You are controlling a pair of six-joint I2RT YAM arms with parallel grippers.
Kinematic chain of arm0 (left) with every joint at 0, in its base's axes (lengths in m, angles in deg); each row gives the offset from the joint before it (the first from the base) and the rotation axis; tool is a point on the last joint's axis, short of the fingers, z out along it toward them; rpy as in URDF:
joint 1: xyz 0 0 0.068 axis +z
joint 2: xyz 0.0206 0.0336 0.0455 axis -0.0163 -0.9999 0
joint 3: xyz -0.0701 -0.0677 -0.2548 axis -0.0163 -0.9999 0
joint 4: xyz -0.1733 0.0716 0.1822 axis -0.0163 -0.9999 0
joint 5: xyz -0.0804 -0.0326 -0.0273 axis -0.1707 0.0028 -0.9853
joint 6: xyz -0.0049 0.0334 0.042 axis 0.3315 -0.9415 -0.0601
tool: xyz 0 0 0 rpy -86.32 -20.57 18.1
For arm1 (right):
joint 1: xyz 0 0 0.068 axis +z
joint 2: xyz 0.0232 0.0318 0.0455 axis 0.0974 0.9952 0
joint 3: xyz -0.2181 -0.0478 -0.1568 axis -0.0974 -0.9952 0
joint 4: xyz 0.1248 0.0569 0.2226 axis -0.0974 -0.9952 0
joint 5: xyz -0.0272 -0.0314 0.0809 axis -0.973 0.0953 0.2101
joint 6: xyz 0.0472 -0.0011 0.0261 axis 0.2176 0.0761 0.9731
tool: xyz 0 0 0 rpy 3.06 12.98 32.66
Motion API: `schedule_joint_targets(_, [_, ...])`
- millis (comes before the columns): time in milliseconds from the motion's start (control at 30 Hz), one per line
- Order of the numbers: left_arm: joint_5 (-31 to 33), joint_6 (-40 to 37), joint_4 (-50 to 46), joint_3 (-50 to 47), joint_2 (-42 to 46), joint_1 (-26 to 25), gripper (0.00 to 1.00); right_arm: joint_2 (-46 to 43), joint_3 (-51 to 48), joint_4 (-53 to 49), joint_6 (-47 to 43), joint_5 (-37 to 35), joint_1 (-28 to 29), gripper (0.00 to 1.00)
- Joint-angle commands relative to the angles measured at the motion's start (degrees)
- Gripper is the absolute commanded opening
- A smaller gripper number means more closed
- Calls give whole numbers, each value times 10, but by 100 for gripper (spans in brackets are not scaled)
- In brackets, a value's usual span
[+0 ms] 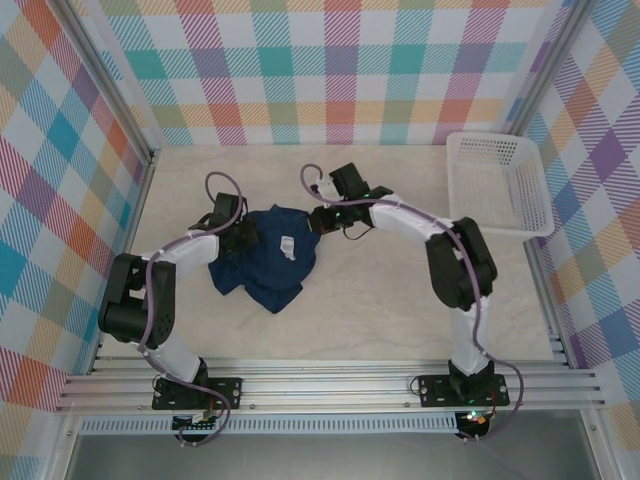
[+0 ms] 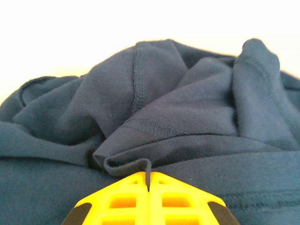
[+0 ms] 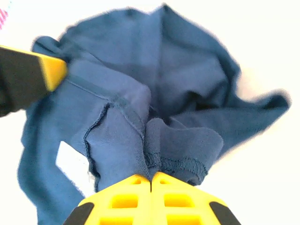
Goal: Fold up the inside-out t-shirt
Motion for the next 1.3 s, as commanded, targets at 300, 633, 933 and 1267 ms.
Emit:
schedule_joint_targets(300, [-162, 67, 111, 47, 344, -19, 0, -343, 28, -14, -99, -146, -30, 0])
schedule_joint_targets(633, [-168, 36, 27, 134, 398, -58, 0, -449, 52, -35, -94, -118, -30, 0])
schedule_joint_targets(933, [-97, -22, -14, 306, 369, -58, 0, -447, 134, -29, -79, -89, -29, 0])
schedule_joint_targets(1267, [-40, -55, -113, 473, 248, -58, 0, -317, 270, -125, -86, -119, -29, 0])
